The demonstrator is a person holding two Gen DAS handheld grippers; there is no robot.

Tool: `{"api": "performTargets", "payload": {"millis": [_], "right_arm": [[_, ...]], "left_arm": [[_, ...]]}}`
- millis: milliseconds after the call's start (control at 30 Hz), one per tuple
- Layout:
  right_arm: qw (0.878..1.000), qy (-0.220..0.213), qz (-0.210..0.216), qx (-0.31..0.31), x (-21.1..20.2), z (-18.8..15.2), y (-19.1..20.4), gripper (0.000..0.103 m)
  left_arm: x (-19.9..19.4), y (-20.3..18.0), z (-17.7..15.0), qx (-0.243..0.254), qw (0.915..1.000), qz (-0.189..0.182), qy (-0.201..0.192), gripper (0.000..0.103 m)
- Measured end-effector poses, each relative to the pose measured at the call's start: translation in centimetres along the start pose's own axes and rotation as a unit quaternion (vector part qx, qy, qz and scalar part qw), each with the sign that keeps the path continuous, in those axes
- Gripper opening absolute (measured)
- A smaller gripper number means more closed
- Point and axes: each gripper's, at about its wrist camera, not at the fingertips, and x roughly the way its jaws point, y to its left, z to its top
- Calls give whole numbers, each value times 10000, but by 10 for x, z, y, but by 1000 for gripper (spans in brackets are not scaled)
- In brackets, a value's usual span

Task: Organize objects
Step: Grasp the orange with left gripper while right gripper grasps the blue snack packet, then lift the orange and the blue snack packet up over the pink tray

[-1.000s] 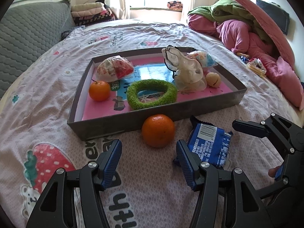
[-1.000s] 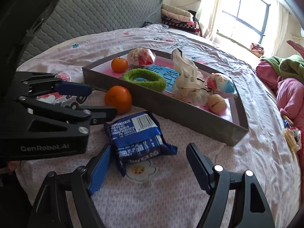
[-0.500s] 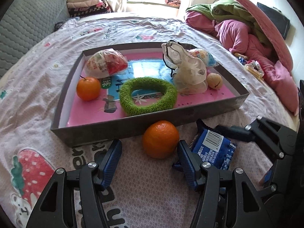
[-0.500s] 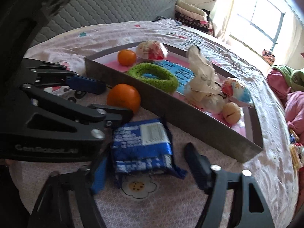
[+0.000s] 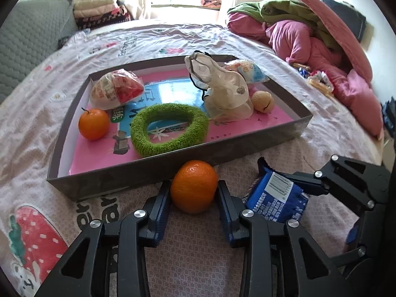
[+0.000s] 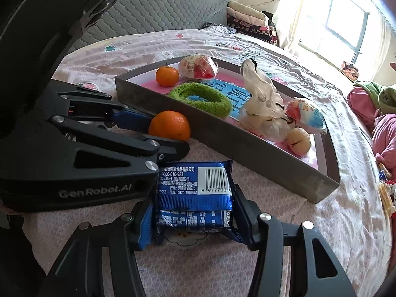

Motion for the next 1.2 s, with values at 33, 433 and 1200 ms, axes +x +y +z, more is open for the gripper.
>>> {"api": "performTargets", "payload": {"millis": [33, 433, 1200], "right_arm": [[10000, -4, -13, 5, 0, -1, 1, 55], [9982, -428, -261, 322, -22, 1, -12, 55], [9760, -1654, -492, 1325, -69, 34, -64, 55]], "left_arm": [[0, 0, 0, 0, 10000, 5, -7, 37], [-35, 2, 0, -60, 9989, 28, -458, 36], [-73, 26, 30, -235, 9879, 745, -1342, 36]]}}
